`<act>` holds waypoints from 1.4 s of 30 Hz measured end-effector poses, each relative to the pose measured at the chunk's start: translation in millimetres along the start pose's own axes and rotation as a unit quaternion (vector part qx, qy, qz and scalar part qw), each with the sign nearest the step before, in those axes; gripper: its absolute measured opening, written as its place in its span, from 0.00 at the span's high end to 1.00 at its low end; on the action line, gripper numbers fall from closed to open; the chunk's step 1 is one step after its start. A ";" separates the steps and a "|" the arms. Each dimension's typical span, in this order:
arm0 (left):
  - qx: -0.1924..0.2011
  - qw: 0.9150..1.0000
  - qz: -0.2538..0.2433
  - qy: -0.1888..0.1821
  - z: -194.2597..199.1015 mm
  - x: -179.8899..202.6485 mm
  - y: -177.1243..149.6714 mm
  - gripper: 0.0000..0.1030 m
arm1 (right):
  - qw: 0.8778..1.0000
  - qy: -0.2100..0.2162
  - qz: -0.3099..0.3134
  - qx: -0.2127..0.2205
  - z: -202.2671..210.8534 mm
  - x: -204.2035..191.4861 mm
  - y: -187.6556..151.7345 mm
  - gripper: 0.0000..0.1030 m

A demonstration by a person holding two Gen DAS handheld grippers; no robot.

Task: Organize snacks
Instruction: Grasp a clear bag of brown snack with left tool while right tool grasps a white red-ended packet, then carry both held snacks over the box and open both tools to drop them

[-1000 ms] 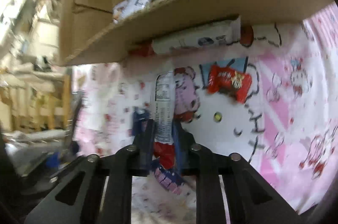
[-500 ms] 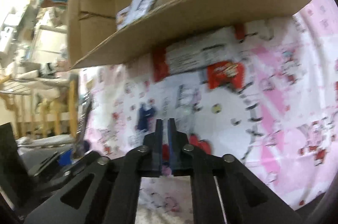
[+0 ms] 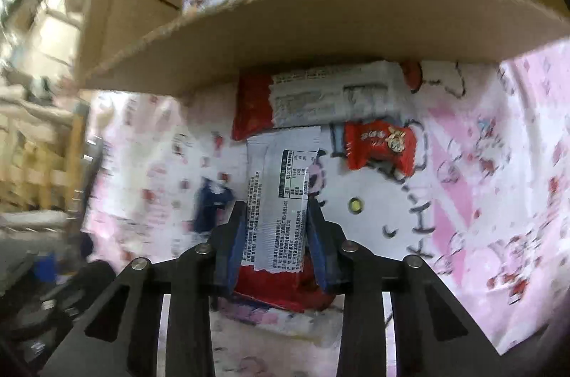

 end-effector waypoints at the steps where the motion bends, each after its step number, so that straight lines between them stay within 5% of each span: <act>1: 0.002 1.000 0.001 0.001 0.8 -0.8 0.5 0.60 | 1.000 0.027 -0.012 0.000 4.2 -0.3 -0.6 0.67; 9: 0.021 1.000 0.012 0.010 14.1 -6.1 -1.8 0.60 | 0.987 0.153 -0.039 0.034 65.1 -7.3 -1.3 0.67; 19: 0.136 0.990 0.020 0.008 88.4 -7.1 19.7 0.60 | 0.962 0.236 -0.010 0.134 151.5 -3.8 6.8 0.67; 29: 0.172 0.985 -0.019 0.012 109.9 16.6 76.6 0.60 | 0.941 0.252 -0.010 0.224 197.0 22.6 38.0 0.67; 42: 0.169 0.984 -0.063 0.007 83.5 57.3 123.8 0.60 | 0.948 0.198 -0.028 0.246 197.2 54.3 83.9 0.67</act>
Point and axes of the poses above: each gripper's, at about its wrist camera, not at the fingertips, and z roughly against the way its jaws point, x to its right, y to its top, the point moved 8 cm from there along -z, roughly the way its jaws point, and after that the axes turned 6 degrees about -x, right-handed, at the moved point
